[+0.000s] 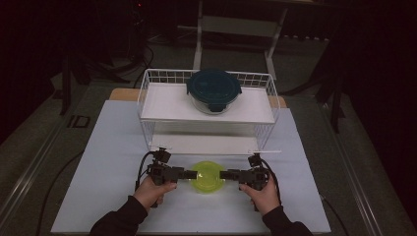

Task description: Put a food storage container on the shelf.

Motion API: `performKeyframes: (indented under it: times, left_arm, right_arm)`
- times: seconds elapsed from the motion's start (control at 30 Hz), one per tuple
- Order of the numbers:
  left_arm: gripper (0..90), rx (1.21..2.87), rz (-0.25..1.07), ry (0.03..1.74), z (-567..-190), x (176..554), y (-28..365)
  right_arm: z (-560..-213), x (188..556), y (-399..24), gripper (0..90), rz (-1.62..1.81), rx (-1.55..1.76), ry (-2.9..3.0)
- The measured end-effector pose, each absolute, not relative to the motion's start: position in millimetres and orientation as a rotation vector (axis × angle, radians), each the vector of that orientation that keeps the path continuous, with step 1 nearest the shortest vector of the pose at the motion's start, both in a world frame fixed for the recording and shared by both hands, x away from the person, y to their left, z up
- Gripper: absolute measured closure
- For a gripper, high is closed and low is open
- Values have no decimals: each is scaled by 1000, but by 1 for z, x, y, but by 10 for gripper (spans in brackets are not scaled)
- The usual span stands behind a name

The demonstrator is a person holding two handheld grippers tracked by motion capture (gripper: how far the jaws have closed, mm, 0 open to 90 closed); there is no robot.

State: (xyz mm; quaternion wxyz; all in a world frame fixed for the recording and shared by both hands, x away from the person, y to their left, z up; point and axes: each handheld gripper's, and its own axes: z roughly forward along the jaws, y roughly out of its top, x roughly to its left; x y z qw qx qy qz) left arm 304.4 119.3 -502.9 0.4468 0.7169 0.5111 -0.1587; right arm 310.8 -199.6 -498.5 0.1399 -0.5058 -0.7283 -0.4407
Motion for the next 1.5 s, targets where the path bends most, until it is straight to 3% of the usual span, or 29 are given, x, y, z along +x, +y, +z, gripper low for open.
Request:
performKeyframes:
  times: [0.23, 0.27, 0.33, 0.4, 0.9, 1.5]
  left_arm:
    - [508, 1753, -478, 1306, -510, 307, 120]
    - [569, 1769, -485, 1306, -512, 307, 119]
    - [615, 1762, -491, 1307, -513, 307, 119]
    - [707, 1756, -491, 1301, -511, 306, 117]
    - [803, 1783, -452, 1283, -501, 289, 114]
    - [808, 1786, -375, 1182, -467, 272, 117]
  right_arm:
    - [-506, 312, -195, 557, -1188, -1496, -2050]
    - [-508, 311, -194, 623, -1166, -1510, -2031]
    - [-508, 311, -193, 641, -1159, -1507, -2023]
    - [-508, 311, -194, 725, -1170, -1501, -1989]
    - [-502, 297, -195, 804, -1202, -1483, -2021]
    - [-466, 278, -194, 809, -1298, -1427, -2126]
